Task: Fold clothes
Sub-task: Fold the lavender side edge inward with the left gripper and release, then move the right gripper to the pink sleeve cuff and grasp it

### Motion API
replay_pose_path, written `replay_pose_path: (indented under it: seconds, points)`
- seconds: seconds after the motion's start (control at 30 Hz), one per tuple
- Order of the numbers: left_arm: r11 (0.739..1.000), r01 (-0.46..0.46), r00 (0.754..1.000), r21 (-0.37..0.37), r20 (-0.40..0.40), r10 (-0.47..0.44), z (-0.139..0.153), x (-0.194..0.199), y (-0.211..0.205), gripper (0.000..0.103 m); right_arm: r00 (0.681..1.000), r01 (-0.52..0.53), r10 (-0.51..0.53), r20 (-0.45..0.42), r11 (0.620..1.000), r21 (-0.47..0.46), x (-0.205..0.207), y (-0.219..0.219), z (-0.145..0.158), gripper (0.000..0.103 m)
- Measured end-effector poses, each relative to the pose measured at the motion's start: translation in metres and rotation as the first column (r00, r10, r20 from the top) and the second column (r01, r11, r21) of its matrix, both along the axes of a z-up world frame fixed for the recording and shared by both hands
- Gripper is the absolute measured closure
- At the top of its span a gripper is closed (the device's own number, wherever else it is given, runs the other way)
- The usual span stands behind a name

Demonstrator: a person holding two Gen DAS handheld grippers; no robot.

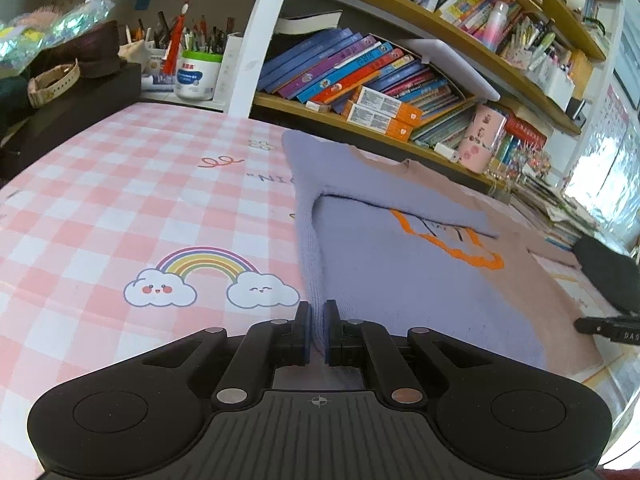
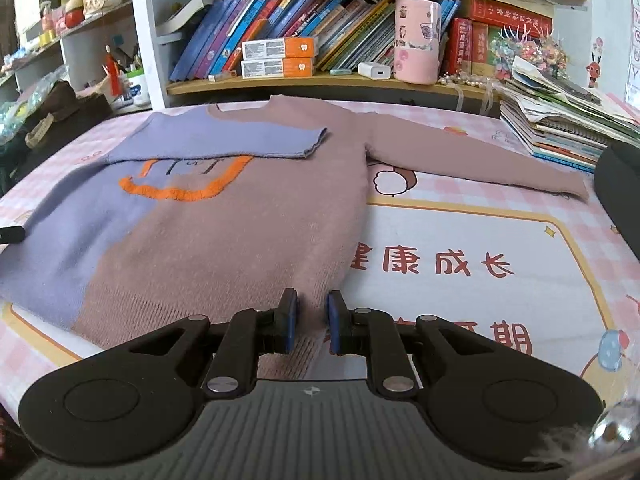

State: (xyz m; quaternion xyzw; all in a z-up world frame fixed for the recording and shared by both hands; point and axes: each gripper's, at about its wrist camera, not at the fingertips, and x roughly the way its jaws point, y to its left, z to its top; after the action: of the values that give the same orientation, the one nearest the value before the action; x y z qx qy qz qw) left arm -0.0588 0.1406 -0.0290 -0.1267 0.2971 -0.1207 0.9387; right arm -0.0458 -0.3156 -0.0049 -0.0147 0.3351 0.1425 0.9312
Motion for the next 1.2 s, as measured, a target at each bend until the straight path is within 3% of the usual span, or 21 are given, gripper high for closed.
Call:
replay_pose_path:
  seconds: [0.1, 0.17, 0.27, 0.3, 0.33, 0.57, 0.63, 0.73, 0.93, 1.1, 1.2]
  points:
    - [1.000, -0.005, 1.000, 0.029, 0.026, 0.004, 0.010, -0.002, -0.002, 0.093, 1.000, 0.019, -0.019, 0.014, 1.000, 0.003, 0.000, -0.004, 0.002, 0.070]
    - [0.997, 0.006, 0.998, 0.076, 0.057, -0.011, 0.019, -0.003, -0.009, 0.089, 0.998, 0.046, -0.046, 0.040, 0.999, -0.016, -0.001, -0.008, 0.007, 0.052]
    - [0.992, 0.027, 0.995, 0.127, 0.095, -0.039, 0.029, -0.003, -0.022, 0.055, 0.994, 0.091, -0.091, 0.065, 0.996, 0.001, 0.000, -0.019, 0.013, 0.042]
    - [0.989, 0.036, 0.994, 0.141, 0.102, -0.050, 0.029, -0.002, -0.026, 0.034, 0.992, 0.105, -0.106, 0.068, 0.994, 0.013, 0.001, -0.023, 0.014, 0.039]
    - [0.987, 0.045, 0.992, 0.154, 0.109, -0.062, 0.028, -0.001, -0.030, 0.024, 0.990, 0.121, -0.122, 0.071, 0.992, 0.023, 0.002, -0.028, 0.015, 0.035]
    - [0.972, 0.123, 0.980, 0.200, 0.127, -0.150, 0.027, 0.007, -0.056, 0.019, 0.968, 0.238, -0.241, 0.073, 0.970, 0.047, 0.024, -0.068, 0.021, 0.029]
    - [0.966, 0.130, 0.977, 0.223, 0.137, -0.163, 0.026, 0.009, -0.061, 0.012, 0.959, 0.274, -0.279, 0.045, 0.957, 0.091, 0.041, -0.085, 0.023, 0.029]
    - [0.956, 0.136, 0.976, 0.259, 0.129, -0.173, 0.024, 0.013, -0.067, 0.011, 0.931, 0.364, -0.366, -0.014, 0.922, 0.133, 0.072, -0.114, 0.024, 0.030]
    - [0.950, 0.151, 0.977, 0.274, 0.103, -0.185, 0.016, 0.017, -0.066, 0.009, 0.882, 0.472, -0.469, -0.049, 0.878, 0.084, 0.132, -0.157, 0.028, 0.034]
    - [0.946, 0.158, 0.976, 0.284, 0.100, -0.193, 0.014, 0.017, -0.067, 0.008, 0.843, 0.533, -0.534, -0.062, 0.846, -0.032, 0.179, -0.172, 0.020, 0.034]
    - [0.940, 0.171, 0.972, 0.297, 0.103, -0.210, 0.014, 0.016, -0.069, 0.008, 0.820, 0.565, -0.567, -0.079, 0.824, -0.050, 0.200, -0.183, 0.013, 0.036]
